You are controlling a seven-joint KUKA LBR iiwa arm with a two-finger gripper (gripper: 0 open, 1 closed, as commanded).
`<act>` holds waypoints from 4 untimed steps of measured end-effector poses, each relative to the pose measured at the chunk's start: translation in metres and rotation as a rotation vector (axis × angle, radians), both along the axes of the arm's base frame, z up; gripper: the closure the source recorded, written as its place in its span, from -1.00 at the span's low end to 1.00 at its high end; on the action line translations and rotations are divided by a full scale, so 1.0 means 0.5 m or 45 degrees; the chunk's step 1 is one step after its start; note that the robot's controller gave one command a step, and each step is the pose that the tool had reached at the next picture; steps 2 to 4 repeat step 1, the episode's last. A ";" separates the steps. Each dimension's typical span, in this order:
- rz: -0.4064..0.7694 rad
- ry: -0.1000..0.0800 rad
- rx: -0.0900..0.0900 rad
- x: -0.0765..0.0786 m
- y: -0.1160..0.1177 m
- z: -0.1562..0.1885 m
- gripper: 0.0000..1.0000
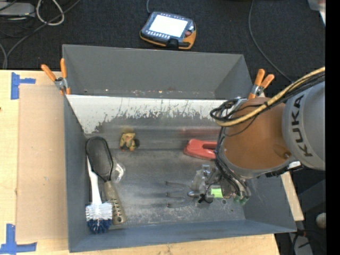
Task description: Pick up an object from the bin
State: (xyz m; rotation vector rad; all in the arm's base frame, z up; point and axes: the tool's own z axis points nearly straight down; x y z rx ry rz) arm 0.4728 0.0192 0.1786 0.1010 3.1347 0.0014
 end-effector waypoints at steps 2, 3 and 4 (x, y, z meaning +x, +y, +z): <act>0.002 -0.004 0.000 0.002 0.000 0.037 1.00; 0.002 -0.004 0.000 0.002 0.000 0.037 1.00; 0.002 -0.004 0.000 0.002 0.000 0.037 1.00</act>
Offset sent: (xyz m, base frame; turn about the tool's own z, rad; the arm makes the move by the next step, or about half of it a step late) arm 0.0006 -0.0002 0.0206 -0.0009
